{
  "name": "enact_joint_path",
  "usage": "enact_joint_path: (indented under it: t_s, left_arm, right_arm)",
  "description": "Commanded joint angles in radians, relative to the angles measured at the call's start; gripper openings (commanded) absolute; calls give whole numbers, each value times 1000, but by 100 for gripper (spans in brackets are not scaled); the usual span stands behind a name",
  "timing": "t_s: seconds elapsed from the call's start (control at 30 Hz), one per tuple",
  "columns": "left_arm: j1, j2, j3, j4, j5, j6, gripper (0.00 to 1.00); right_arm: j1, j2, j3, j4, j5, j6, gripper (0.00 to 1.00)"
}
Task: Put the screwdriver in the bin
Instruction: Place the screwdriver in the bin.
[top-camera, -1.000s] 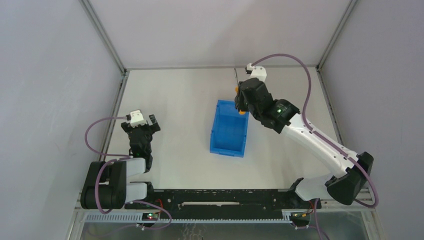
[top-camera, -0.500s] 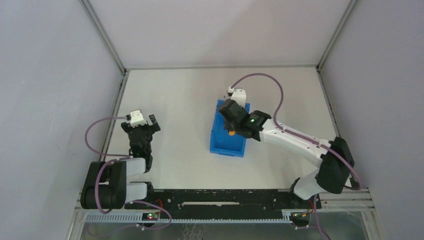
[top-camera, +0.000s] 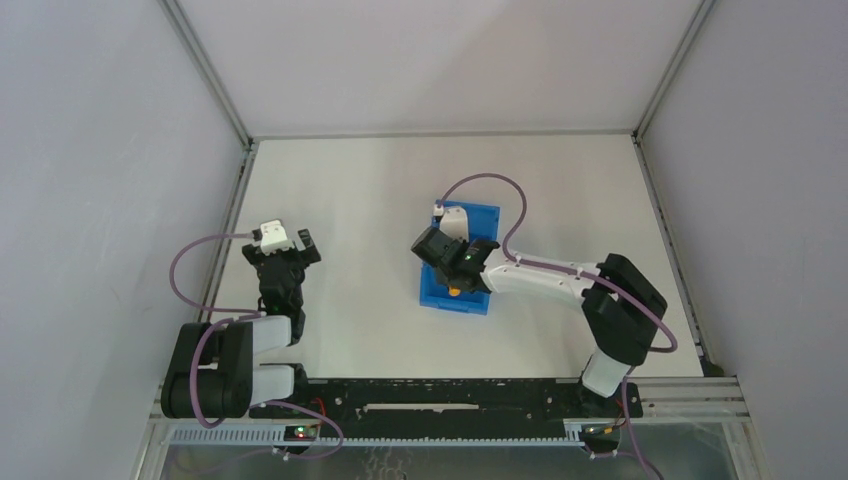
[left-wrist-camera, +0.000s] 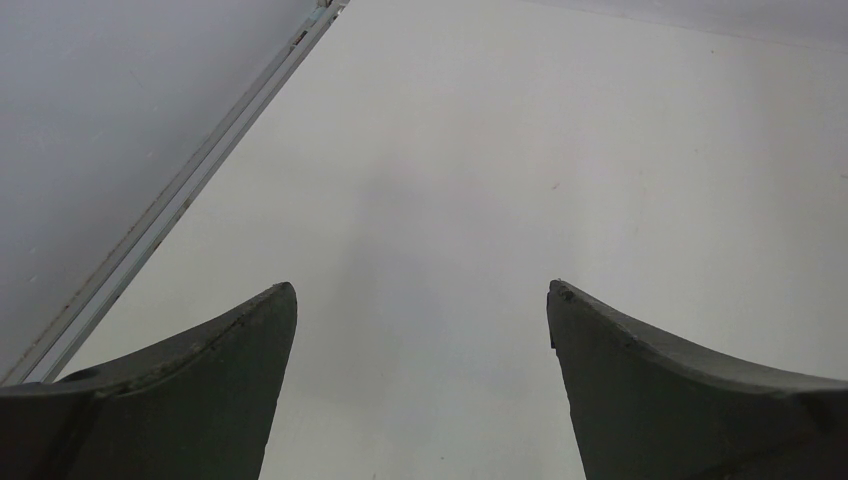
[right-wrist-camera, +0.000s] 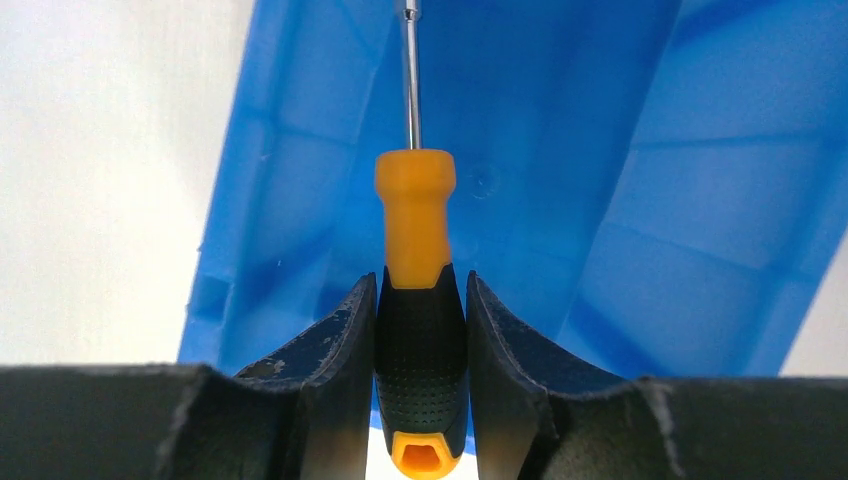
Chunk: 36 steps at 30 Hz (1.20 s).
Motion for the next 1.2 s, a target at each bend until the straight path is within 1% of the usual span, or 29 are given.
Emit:
enact_joint_path:
  t_s: [0.0,0.07,0.23,0.27,0.3,0.43,0.53,0.63,0.67,0.9,1.17]
  left_arm:
    - [-5,-11,38,32,-16,25,100]
    - [-5,-11,38,33,-16,25,100]
    - [-5,-12,39,32,-15,25,100]
    - [-5,-11,38,32,-15,25,100]
    - [-5,-12,38,32,-15,25,100]
    - [-5,-11,39,33,-15,25,100]
    - [-5,-11,38,32,-15,25,100]
    - [-5,-11,38,32,-16,25,100]
    - [-5,-11,38,32,-15,25,100]
    - [-5,-11,39,32,-16,25,100]
    - [-5,-11,39,32,-16,25,100]
  right_arm:
    - [12,31,-13,77,17,12,20]
    - [11,48,-13,86,17,4,23]
    - [7,82,-14,102,12,-6,24]
    - [6,84,-15,106,11,-6,26]
    - [5,85,-18,108,8,-7,28]
    - [4,72,-25,105,24,-6,42]
    - [4,53,-26,95,37,-8,46]
    - [5,33,-26,88,45,-11,55]
    - [6,26,-25,84,48,-12,56]
    - [12,-37,-26,60,60,-14,59]
    - [11,-161,-25,51,63,-50,58]
